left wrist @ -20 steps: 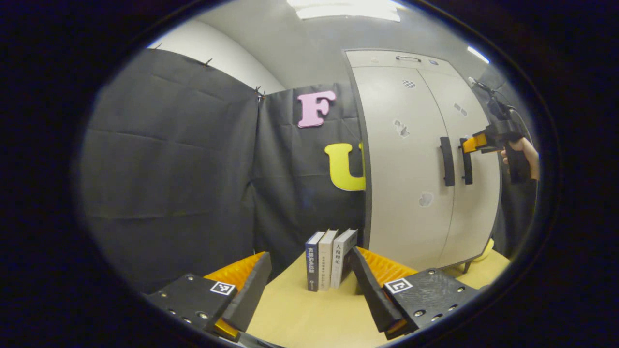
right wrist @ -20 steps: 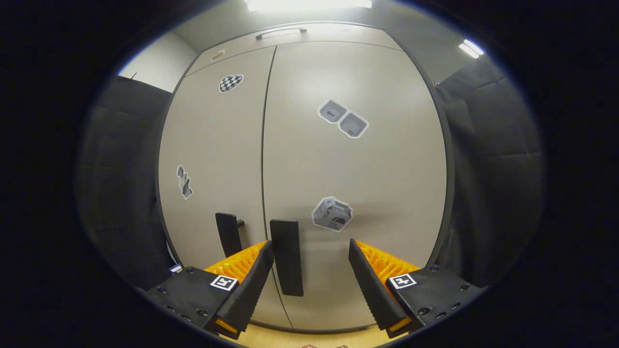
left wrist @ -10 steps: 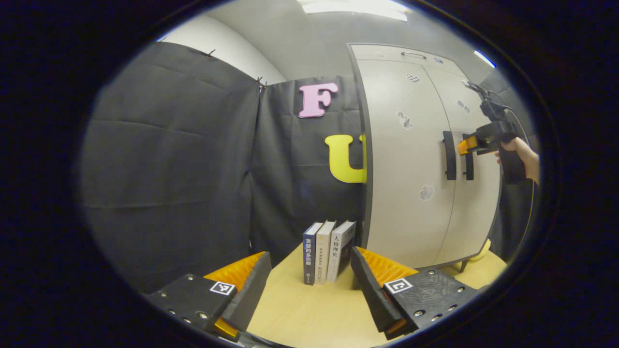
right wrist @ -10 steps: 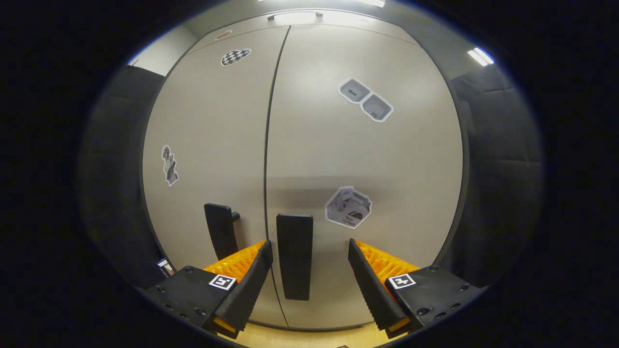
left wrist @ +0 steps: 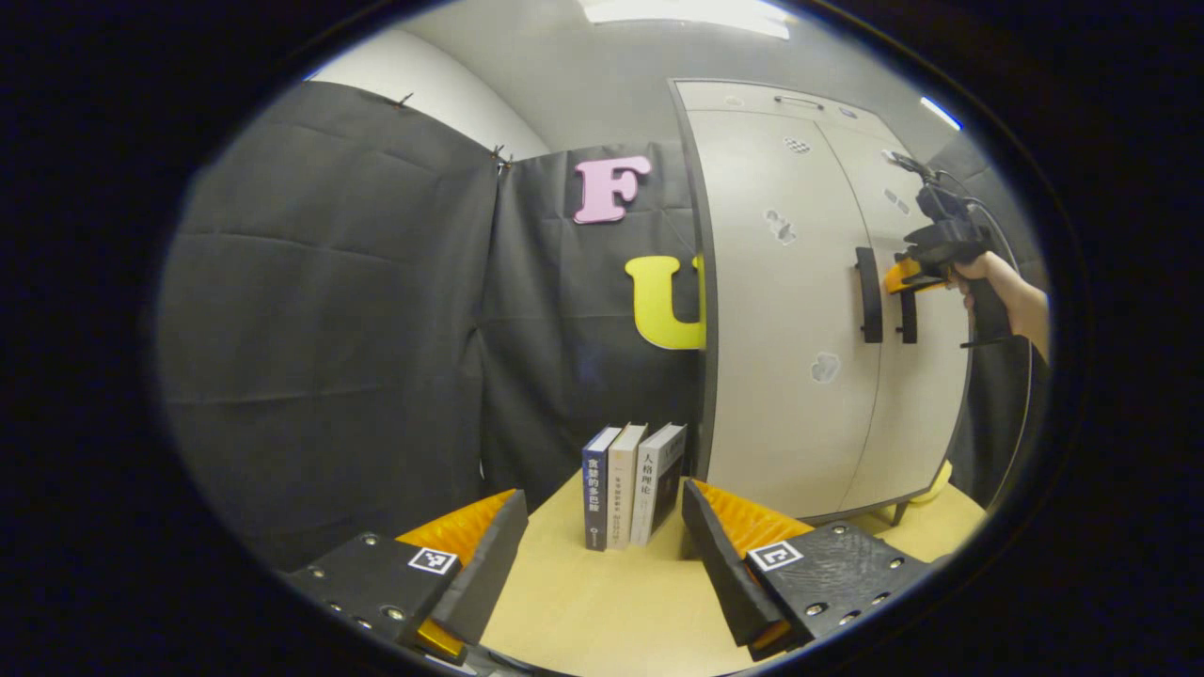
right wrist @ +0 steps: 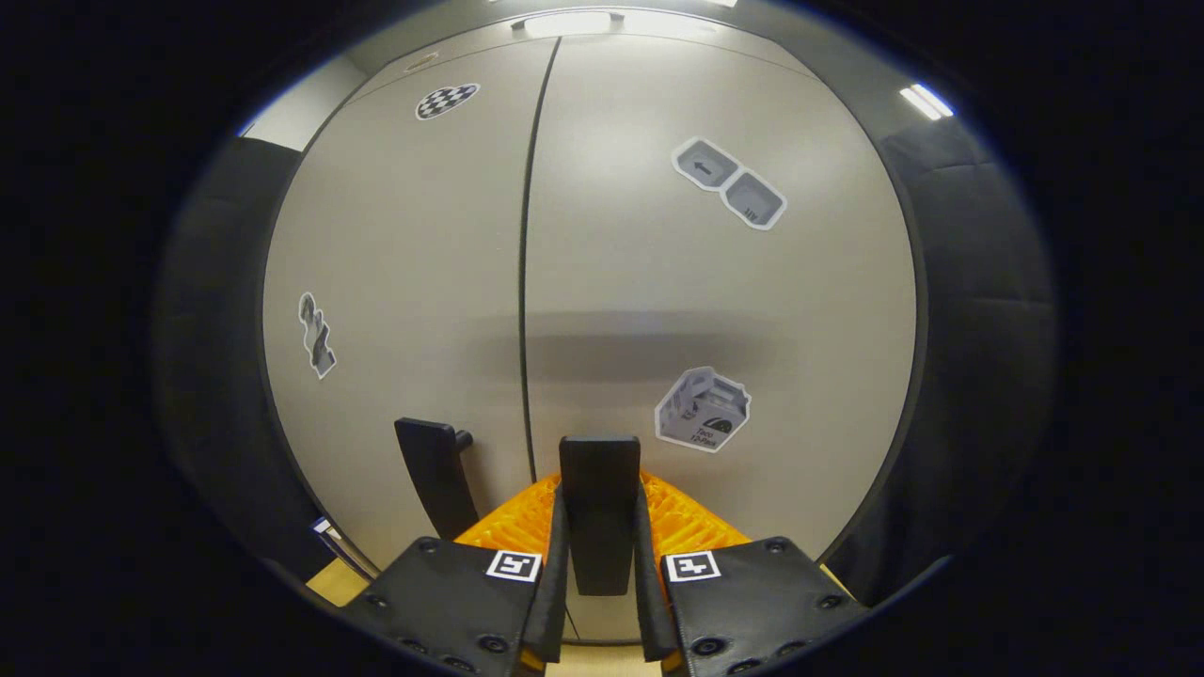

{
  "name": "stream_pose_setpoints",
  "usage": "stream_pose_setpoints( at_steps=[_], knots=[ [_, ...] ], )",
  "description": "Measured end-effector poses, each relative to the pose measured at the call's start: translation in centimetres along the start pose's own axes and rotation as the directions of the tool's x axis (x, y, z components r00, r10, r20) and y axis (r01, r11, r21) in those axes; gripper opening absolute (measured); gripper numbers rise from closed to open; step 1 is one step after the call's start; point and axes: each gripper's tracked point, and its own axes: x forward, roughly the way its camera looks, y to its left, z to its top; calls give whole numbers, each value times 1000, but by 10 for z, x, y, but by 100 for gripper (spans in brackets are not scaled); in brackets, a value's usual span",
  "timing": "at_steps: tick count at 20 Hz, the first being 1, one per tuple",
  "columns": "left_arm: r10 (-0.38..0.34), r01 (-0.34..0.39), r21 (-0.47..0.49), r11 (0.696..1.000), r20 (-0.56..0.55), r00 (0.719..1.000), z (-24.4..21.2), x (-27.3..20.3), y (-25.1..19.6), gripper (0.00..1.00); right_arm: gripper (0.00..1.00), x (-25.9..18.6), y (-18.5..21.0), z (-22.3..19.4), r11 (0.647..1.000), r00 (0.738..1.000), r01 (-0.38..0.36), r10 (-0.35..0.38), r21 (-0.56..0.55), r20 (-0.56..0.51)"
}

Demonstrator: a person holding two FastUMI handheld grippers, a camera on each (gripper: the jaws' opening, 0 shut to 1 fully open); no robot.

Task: Open the right door of the double-door shoe cabinet with the right hand, and open the left door with the left hand.

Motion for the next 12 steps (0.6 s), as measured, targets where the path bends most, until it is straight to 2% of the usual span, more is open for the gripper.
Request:
stream_pose_setpoints(
  at_steps=[3, 4, 5, 6, 8, 10, 12],
  knots=[
    [12, -12, 3, 1000, -1, 1000, -1, -2, 1, 96, 34, 1, -1, 0, 1000, 1000, -3, 3, -11, 18],
    [12, -12, 2, 1000, -2, 1000, -1, -3, 0, 96, 27, -1, 0, 0, 1000, 1000, -8, 8, -15, 23],
    [8, -8, -1, 1000, -4, 1000, -2, -5, -1, 96, 27, 0, 1, -1, 1000, 999, -24, 24, -17, 25],
    [7, -7, -3, 1000, -7, 1000, -3, -6, -1, 96, 21, 2, 1, -1, 999, 998, -44, 44, -3, 34],
    [14, -14, 4, 1000, -14, 1000, -6, -9, -2, 96, 12, -2, 1, 0, 995, 995, -74, 70, 70, 65],
    [25, -24, 32, 999, -30, 999, -14, -9, -2, 96, 8, -3, 0, 0, 997, 994, -70, 68, 16, 86],
    [19, -17, 40, 999, -34, 999, -13, -11, -8, 96, 5, -6, 2, -1, 996, 993, -93, 92, 12, 75]
  ],
)
